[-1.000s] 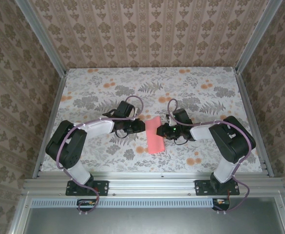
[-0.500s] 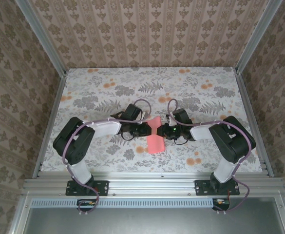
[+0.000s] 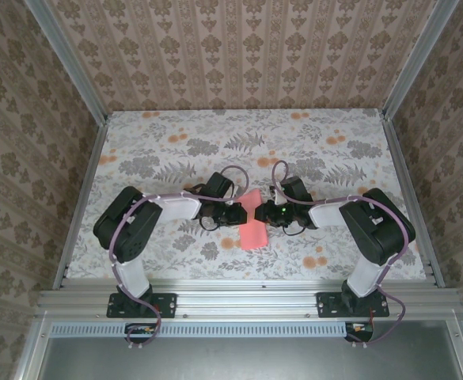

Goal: Fold a paper plane with a square sheet of paper (pick it up from the middle)
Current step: Hold the square sheet of paper at the center of the table.

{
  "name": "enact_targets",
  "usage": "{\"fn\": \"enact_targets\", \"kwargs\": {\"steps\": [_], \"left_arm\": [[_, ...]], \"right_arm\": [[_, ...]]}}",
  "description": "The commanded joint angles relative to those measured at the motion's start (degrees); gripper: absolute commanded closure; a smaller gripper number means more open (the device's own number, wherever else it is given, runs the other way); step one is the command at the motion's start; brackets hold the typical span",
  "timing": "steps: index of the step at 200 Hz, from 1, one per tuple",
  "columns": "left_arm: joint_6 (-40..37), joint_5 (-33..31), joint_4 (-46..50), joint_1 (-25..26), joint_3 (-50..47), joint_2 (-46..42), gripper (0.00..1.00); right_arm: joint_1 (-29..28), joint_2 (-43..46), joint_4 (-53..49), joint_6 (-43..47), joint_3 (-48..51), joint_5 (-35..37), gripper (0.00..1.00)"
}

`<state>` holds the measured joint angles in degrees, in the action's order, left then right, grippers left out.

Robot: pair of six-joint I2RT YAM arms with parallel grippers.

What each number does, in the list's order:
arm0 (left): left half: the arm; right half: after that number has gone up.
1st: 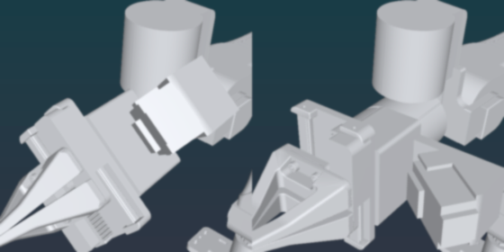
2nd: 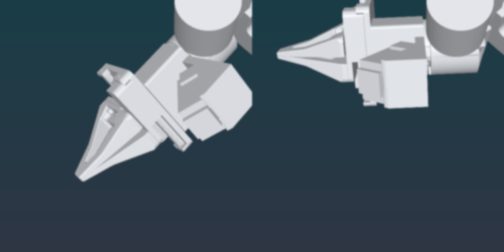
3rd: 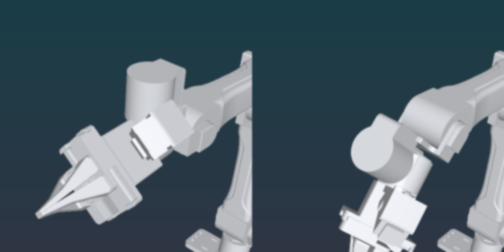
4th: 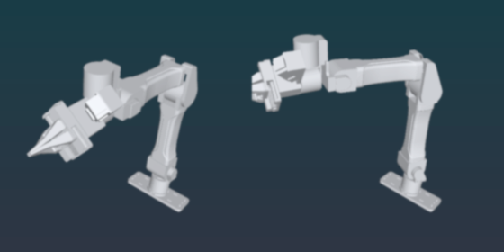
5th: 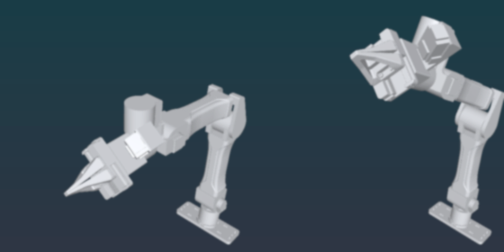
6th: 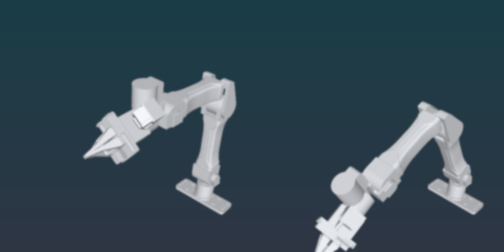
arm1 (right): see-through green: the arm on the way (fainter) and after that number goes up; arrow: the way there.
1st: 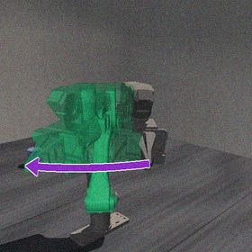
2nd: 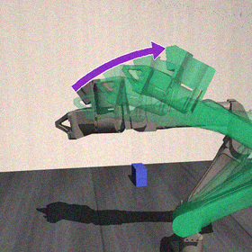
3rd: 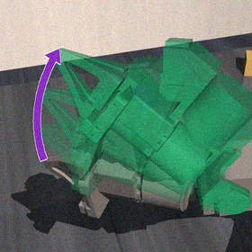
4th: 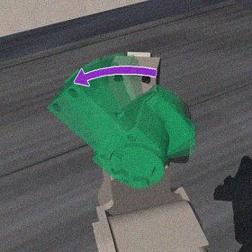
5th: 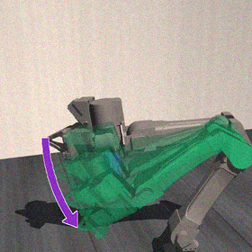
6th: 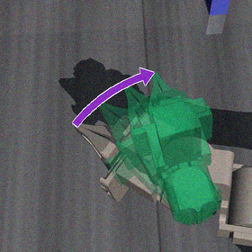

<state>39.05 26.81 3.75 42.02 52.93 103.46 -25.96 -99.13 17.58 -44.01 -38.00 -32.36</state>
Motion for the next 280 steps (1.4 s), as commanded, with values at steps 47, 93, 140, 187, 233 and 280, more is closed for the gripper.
{"fn": "enact_targets", "kwargs": {"steps": [47, 93, 140, 187, 233, 280], "left_arm": [[-2.0, -1.8, 2.9, 0.4, 0.4, 2.6, 0.83], [-3.3, -3.0, 3.6, 0.4, 0.1, 4.7, 0.84], [-3.5, -3.1, 3.2, 0.5, 0.2, 5.8, 0.84], [-3.9, -3.3, 3.2, 0.5, 0.1, 5.9, 0.84], [-4.1, -3.5, 3.3, 0.5, -0.2, 5.5, 0.84], [-4.2, -3.7, 3.4, 0.5, -0.3, 5.0, 0.84]], "right_arm": [[0.3, 0.3, -4.4, 1.6, -0.4, -0.3, 0.72], [0.4, 4.8, -11.5, 4.2, -1.9, 2.8, 0.62], [0.5, 10.8, -23.5, 9.5, -4.2, 8.7, 0.49], [0.6, 17.8, -28.4, 11.4, -6.1, 9.3, 0.57], [0.6, 15.2, -22.7, 8.6, -6.7, 3.2, 0.74], [0.6, 8.6, -19.0, 8.2, -8.3, 0.9, 0.80]]}}
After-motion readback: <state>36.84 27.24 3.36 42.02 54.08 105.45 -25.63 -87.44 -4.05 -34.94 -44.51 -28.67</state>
